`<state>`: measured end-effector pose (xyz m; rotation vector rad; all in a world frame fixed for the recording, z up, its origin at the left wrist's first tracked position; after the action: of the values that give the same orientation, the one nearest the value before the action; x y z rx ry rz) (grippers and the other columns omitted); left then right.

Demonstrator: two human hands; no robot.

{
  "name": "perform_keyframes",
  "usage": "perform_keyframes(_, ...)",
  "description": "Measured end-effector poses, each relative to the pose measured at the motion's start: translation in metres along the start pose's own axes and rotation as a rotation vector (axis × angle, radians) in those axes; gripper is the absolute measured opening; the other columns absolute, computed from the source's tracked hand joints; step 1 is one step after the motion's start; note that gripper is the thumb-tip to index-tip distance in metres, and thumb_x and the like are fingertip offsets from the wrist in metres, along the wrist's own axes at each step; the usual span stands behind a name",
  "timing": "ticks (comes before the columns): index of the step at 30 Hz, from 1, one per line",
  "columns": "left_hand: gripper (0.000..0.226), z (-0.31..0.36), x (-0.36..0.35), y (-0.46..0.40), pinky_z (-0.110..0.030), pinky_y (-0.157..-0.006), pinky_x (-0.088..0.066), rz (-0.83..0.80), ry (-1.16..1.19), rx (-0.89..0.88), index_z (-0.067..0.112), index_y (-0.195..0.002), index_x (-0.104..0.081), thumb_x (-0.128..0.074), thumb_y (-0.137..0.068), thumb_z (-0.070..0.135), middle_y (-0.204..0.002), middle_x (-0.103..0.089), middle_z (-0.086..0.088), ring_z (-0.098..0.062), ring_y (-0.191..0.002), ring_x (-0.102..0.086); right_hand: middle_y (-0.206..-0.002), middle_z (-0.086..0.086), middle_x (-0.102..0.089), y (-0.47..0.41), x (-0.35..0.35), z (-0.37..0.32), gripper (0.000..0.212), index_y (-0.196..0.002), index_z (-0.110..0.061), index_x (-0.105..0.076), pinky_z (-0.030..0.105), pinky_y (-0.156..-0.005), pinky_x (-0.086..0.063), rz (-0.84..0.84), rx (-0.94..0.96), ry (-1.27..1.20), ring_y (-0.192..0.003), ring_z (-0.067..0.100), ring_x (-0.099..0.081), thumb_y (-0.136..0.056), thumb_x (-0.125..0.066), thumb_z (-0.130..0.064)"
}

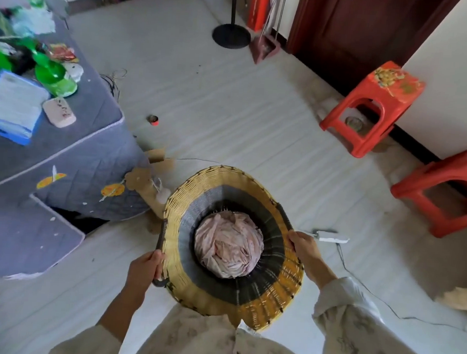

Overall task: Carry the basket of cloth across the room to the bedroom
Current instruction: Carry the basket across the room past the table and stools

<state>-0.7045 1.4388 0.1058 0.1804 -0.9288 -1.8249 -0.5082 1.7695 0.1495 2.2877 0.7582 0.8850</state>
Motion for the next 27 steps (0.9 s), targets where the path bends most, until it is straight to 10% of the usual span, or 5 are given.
perform_keyframes(3,0.036,0.047,-0.013,-0.052,-0.033,-0.073,-0.040,-0.026,0.041,0.011,0.005,-0.062,-0.058,-0.047,-0.093,0.018,-0.038,-0.047,0.000,-0.023,-0.052,-0.044,-0.055,0.003,-0.041,-0.045,0.000,-0.047,0.037,-0.057,-0.013,-0.053,0.026,-0.051,-0.028,0.042,0.019,0.021,-0.050,0.015,-0.035,-0.093,-0.046,-0.018)
perform_keyframes(14,0.031,0.200,-0.068,-0.191,-0.027,-0.049,-0.037,-0.123,-0.119,0.044,0.012,-0.062,-0.052,-0.046,-0.092,0.019,-0.044,-0.051,0.003,-0.017,-0.046,-0.045,-0.094,0.025,-0.064,-0.159,0.007,-0.202,0.038,-0.097,0.004,-0.066,0.050,-0.083,-0.051,0.176,0.039,0.136,-0.078,0.033,-0.054,-0.095,-0.042,-0.026)
perform_keyframes(27,0.035,0.360,-0.095,-0.322,-0.027,-0.055,-0.037,0.061,-0.110,0.020,0.011,-0.060,-0.050,-0.042,-0.095,0.015,-0.052,-0.050,-0.005,-0.020,-0.052,-0.046,-0.076,0.004,-0.056,-0.341,-0.033,-0.372,0.027,-0.092,-0.009,-0.061,0.026,-0.065,-0.041,-0.038,0.079,0.125,-0.071,0.019,-0.051,-0.097,-0.041,-0.026)
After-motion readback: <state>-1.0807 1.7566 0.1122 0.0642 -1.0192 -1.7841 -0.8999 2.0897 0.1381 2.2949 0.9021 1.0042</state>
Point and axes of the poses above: each hand's wrist, its own y-axis away from the middle knuckle, its own x-axis out of the back of the hand, z = x × y, the point moved 8 cm from there along -y, towards the middle knuckle
